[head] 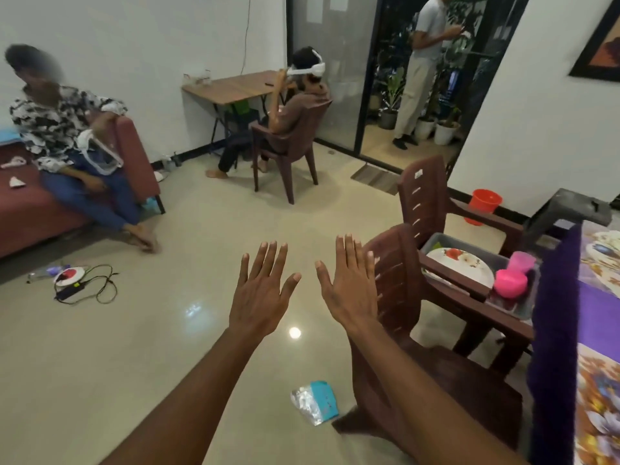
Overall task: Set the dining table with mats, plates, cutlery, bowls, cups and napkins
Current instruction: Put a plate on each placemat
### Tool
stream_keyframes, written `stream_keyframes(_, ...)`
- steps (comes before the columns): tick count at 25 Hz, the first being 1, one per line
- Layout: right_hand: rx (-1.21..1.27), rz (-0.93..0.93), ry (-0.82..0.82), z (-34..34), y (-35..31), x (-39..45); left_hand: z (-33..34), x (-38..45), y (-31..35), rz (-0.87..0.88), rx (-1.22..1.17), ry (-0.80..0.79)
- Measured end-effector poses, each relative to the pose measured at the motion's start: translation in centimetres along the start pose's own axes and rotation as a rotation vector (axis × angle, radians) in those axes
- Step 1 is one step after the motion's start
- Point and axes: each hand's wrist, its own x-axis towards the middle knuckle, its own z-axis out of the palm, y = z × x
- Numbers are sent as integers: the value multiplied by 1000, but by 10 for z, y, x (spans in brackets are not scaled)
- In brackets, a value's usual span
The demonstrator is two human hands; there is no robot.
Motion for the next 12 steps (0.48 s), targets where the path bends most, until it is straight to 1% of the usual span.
stream_keyframes(3, 3, 12, -2, 15, -19, 74, 1, 82, -37, 13, -42, 2)
stream_keyframes(6, -8, 92, 11, 36, -20, 146, 22, 167, -68, 57, -67, -10)
stream_keyframes(12, -56, 289, 69, 92, -10, 282, 81, 347, -102, 282, -153, -70)
